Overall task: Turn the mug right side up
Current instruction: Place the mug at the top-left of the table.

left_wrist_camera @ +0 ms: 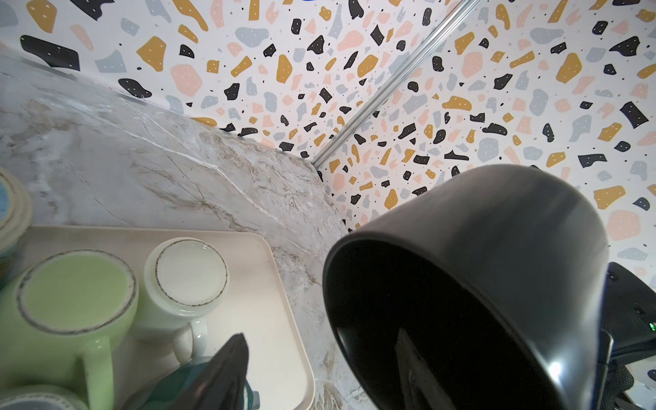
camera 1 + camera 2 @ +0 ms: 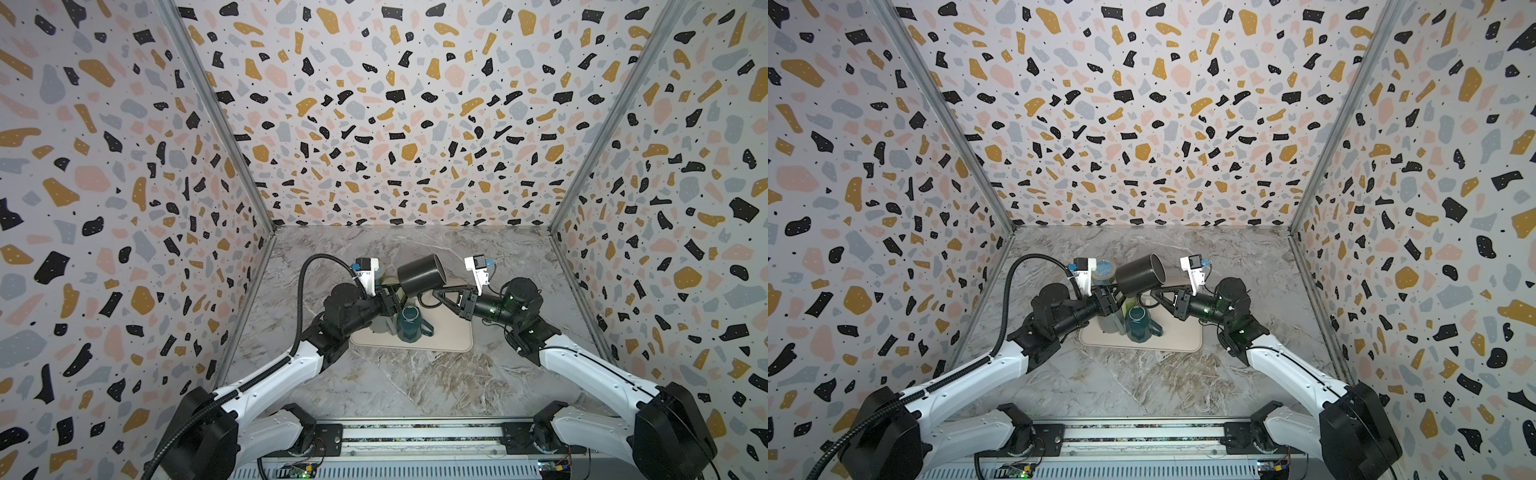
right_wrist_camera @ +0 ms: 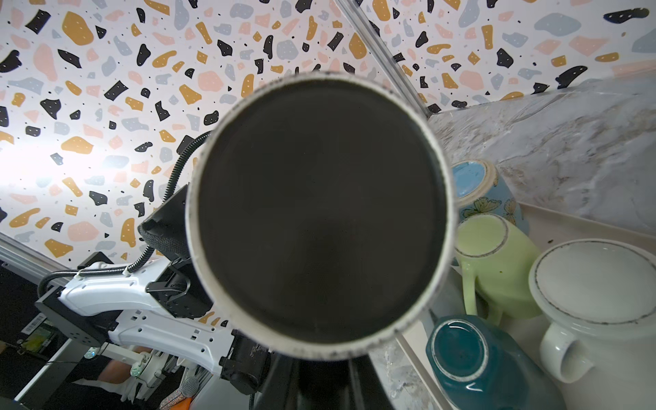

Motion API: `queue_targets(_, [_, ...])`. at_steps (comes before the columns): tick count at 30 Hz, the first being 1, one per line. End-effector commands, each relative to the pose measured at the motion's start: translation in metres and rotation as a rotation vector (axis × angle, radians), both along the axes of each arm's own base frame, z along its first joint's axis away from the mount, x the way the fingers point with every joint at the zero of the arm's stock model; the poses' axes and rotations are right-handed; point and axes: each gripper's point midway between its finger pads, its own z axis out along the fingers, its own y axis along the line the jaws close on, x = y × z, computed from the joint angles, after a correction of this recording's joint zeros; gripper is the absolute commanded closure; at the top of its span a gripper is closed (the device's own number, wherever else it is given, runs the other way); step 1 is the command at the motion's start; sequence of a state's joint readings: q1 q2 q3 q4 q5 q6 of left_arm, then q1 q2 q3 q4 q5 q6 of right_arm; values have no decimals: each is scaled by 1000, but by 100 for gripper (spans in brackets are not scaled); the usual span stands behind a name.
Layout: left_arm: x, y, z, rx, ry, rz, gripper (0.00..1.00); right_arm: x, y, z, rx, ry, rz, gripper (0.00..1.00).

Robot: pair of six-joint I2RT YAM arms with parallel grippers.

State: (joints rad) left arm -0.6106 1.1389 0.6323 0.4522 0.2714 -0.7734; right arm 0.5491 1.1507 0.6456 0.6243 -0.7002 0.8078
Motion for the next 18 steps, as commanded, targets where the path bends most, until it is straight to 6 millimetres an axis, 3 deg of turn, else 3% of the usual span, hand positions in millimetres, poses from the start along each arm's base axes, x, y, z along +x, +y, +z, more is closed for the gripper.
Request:
queue_targets(1, [-19, -17, 26, -77, -79, -102, 33, -6, 1, 38, 88, -123, 21, 100])
queue_targets(6, [-16, 0, 14, -6, -55, -17, 31, 0, 2, 41, 73, -126, 2, 100])
queue_targets(18, [-20, 32, 21, 88, -103, 107, 27, 13, -2, 42, 27, -136, -61, 100])
